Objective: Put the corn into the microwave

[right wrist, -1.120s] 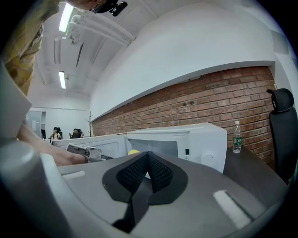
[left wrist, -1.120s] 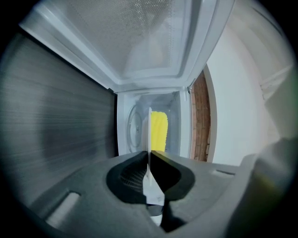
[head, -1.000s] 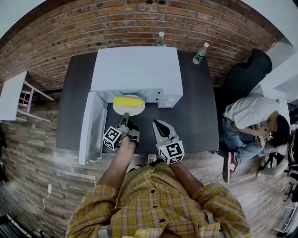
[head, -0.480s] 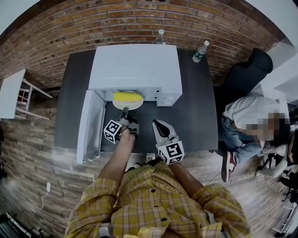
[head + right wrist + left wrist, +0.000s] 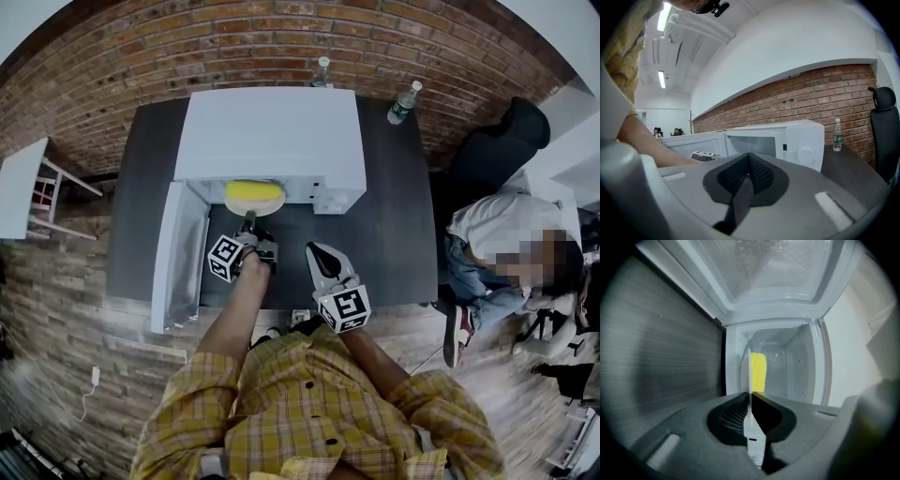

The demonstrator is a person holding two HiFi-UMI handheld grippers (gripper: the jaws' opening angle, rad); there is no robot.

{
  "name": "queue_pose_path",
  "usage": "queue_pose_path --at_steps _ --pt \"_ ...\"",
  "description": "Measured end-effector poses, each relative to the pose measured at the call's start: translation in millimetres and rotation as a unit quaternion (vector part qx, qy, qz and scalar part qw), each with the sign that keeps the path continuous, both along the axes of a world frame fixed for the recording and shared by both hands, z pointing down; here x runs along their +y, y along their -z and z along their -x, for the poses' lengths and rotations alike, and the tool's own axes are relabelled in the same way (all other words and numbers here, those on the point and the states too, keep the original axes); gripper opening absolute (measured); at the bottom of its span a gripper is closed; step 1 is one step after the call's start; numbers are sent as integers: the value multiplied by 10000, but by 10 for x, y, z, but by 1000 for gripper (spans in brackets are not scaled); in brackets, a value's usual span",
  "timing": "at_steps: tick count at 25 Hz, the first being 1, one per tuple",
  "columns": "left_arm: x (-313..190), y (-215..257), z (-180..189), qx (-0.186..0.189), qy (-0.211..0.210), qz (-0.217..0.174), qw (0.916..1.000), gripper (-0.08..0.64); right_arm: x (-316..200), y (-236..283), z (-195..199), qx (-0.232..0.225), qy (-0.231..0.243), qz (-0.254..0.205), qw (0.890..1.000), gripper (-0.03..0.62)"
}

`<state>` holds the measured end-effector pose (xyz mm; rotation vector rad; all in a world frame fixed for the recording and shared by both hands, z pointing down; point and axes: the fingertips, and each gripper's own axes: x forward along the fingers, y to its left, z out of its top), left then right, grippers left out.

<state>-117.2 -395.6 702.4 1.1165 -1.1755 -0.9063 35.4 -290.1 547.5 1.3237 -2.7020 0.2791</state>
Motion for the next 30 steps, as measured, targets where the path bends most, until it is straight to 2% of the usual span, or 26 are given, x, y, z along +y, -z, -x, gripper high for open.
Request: queue_pose_path --at_steps 22,30 --pt "-361 -134 -2 -104 73 325 9994 15 -103 -43 -151 -12 -38 67 10000 3" --pt "-423 -163 -3 -260 -172 559 9979 35 -133 -32 -145 11 -11 62 10000 3"
